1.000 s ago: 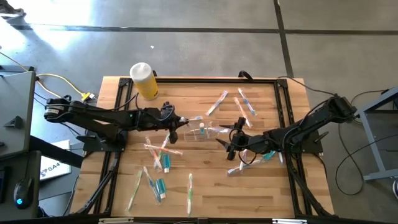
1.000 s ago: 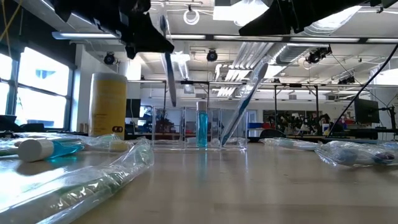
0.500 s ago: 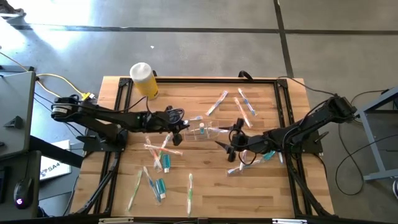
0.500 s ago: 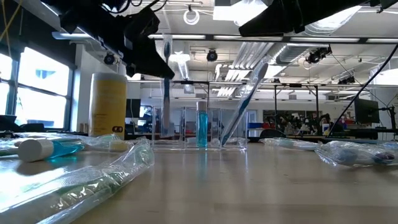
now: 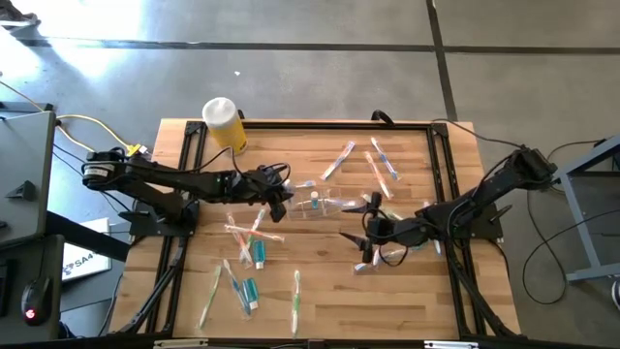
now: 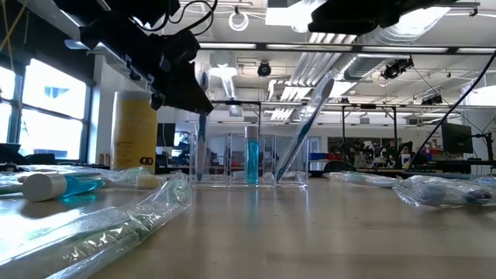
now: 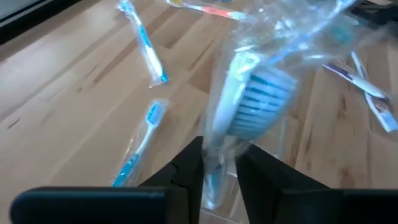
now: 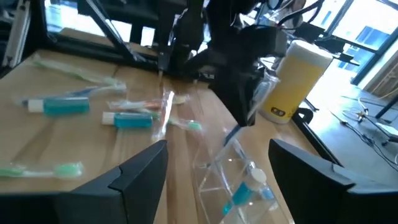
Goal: Pick & Place toothbrushing station
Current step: Put the blue toothbrush into the transparent organizer, then put the blue mouthwash into the transparent organizer
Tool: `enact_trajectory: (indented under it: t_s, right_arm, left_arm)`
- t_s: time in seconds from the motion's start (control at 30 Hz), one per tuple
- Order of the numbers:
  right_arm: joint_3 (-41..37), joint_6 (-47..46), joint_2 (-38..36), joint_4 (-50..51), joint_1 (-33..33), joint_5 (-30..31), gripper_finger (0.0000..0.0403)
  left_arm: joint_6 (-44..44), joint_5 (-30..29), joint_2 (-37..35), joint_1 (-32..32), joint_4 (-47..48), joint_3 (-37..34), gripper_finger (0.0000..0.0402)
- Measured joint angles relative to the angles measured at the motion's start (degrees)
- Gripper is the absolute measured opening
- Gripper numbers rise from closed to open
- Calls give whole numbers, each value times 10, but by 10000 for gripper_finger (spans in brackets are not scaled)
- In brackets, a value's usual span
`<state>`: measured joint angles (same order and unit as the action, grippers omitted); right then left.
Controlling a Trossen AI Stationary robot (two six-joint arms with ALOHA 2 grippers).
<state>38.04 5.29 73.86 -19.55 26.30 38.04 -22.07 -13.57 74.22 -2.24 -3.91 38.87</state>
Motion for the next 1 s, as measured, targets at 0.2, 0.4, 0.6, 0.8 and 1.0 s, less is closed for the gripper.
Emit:
enact_trajectory:
  t_s: [0.2,0.4,0.6,0.8,1.0]
  right_arm:
    - [0,-66,-36,47,21,8,271]
    - [34,-385,-116,292,26,-27,271]
    - [67,-660,-159,531,5,-255,271]
    - [68,-922,-168,660,-28,-337,255]
    - [68,-1093,-153,760,-46,-426,237]
  left_arm:
    - [40,26,-3,0,-10,9,144]
    - [79,27,-3,0,35,45,198]
    - [129,25,-3,0,105,97,216]
    - [130,23,-3,0,129,119,217]
    - [133,23,-3,0,132,121,217]
